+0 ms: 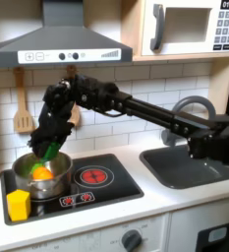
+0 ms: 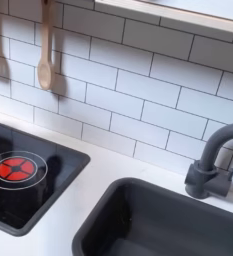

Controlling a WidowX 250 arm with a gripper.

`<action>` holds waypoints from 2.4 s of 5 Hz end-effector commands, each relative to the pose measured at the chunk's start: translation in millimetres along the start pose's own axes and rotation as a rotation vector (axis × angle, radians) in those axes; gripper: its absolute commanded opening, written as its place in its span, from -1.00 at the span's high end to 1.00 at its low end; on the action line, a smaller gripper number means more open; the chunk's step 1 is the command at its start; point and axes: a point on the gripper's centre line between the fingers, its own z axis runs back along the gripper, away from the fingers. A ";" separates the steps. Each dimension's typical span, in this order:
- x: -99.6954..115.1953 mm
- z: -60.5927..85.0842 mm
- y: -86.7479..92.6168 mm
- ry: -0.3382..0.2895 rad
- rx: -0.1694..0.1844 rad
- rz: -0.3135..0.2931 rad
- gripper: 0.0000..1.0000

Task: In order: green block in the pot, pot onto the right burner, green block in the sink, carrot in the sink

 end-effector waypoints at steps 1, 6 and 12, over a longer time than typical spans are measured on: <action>0.9 -1.7 -1.8 0.003 -0.009 -0.009 -1.00; -13.7 -19.3 -24.2 0.063 -0.014 -0.097 -1.00; -30.9 -33.0 -38.6 0.099 -0.004 -0.123 1.00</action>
